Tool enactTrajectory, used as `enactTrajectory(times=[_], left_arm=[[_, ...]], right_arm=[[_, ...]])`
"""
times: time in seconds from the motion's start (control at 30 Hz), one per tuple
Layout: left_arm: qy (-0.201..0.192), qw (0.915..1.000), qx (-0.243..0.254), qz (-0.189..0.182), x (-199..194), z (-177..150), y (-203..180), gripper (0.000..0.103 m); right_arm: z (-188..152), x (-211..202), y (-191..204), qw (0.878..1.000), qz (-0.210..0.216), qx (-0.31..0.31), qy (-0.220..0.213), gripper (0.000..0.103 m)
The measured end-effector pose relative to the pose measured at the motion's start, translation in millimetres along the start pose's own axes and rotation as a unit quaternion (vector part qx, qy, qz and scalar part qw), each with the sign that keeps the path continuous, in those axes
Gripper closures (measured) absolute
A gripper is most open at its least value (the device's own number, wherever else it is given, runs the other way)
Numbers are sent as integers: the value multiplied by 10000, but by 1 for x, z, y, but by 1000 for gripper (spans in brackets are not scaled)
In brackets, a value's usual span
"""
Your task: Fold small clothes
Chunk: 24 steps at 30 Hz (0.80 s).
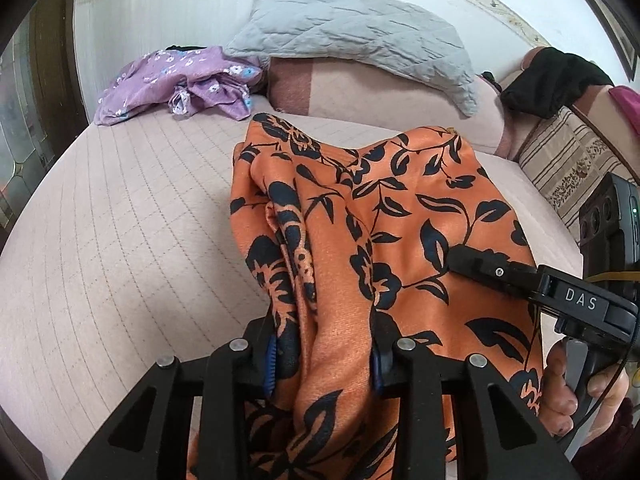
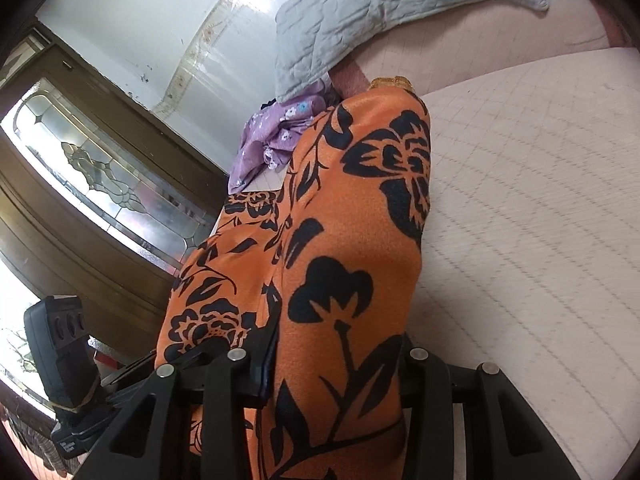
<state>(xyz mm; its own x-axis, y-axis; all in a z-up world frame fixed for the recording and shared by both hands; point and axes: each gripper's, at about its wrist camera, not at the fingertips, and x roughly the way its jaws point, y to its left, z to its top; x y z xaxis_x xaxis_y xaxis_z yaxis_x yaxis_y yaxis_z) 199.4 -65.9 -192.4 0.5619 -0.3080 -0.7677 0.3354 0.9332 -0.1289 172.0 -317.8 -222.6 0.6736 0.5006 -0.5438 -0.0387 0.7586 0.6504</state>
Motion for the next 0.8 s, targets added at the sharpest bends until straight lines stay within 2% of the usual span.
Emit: enactTrajectory(times=[0.17, 0.37, 0.63, 0.77, 0.8], left_arm=[[-89, 9999, -65, 89, -9, -17, -24, 67], [-24, 9994, -119, 330, -10, -41, -40, 67], [424, 9963, -125, 731, 23, -63, -35, 67], [355, 9960, -214, 795, 30, -71, -28, 61], [367, 9957, -198, 829, 30, -71, -28, 59]], right_arm=[[-6, -24, -9, 10000, 6, 3, -31, 61], [-16, -22, -17, 9999, 87, 62, 81, 61], [-39, 14, -46, 9979, 240, 420, 440, 61], [-41, 29, -58, 9966, 201, 532, 601, 60], [-41, 29, -61, 9957, 249, 631, 630, 57]])
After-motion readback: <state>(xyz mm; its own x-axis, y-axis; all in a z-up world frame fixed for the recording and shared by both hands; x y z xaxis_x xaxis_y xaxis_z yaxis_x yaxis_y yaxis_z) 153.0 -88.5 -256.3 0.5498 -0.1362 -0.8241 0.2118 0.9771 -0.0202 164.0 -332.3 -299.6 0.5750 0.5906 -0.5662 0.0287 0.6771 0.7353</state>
